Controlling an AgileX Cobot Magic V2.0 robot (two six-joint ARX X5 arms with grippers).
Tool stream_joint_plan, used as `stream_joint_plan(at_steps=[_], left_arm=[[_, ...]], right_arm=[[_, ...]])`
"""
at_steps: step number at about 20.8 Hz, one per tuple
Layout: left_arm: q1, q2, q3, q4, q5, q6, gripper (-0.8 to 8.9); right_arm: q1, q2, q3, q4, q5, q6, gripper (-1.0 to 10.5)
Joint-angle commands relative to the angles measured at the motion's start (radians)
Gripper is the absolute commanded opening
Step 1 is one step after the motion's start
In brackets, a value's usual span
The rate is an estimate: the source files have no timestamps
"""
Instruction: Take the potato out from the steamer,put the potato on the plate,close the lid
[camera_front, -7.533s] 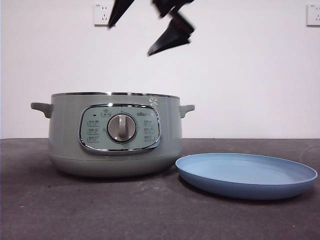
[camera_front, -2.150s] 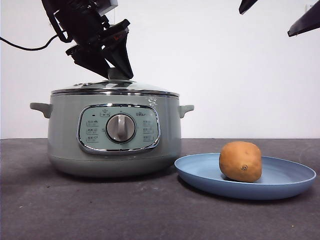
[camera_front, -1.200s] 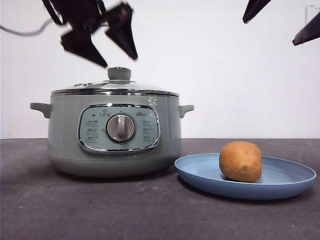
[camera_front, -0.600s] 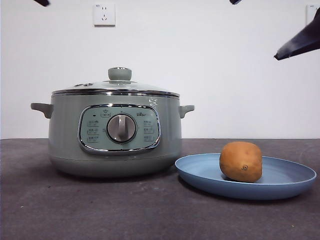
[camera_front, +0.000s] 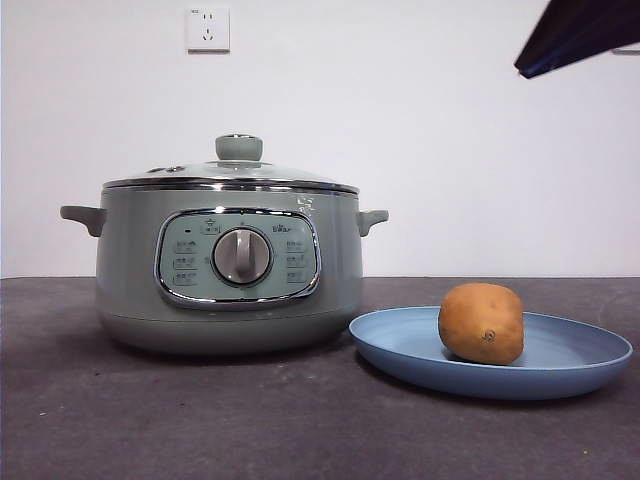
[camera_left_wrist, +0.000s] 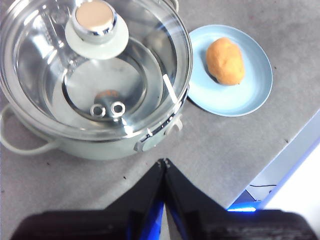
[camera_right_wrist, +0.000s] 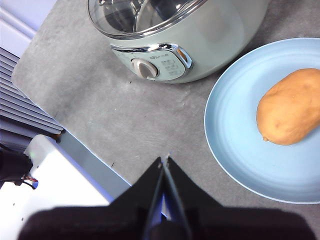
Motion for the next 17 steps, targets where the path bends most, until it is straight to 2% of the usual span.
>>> stream_joint_plan(at_steps=[1,11,13,17], left_arm=[[-0.004,0.0,0.003,0.005,0.002,-0.003,-0.04],[0.0,-0.001,0.003,0.028,-0.006,0.0,-0.04],[0.049,-0.035,0.001,0.135,-0.047,0.009,-0.04],[0.198,-0.177,-0.019,0.316,-0.049,0.016,-0.04]], right_arm=[[0.001,-0.002,-0.01,0.005,0.003,0.002,0.0],[0.001,-0.002,-0.01,0.005,0.003,0.002,0.0],[0.001,-0.002,-0.01,0.006,0.002,0.002,0.0],[0.001,-0.003,-0.01,0.005,0.003,0.002,0.0]])
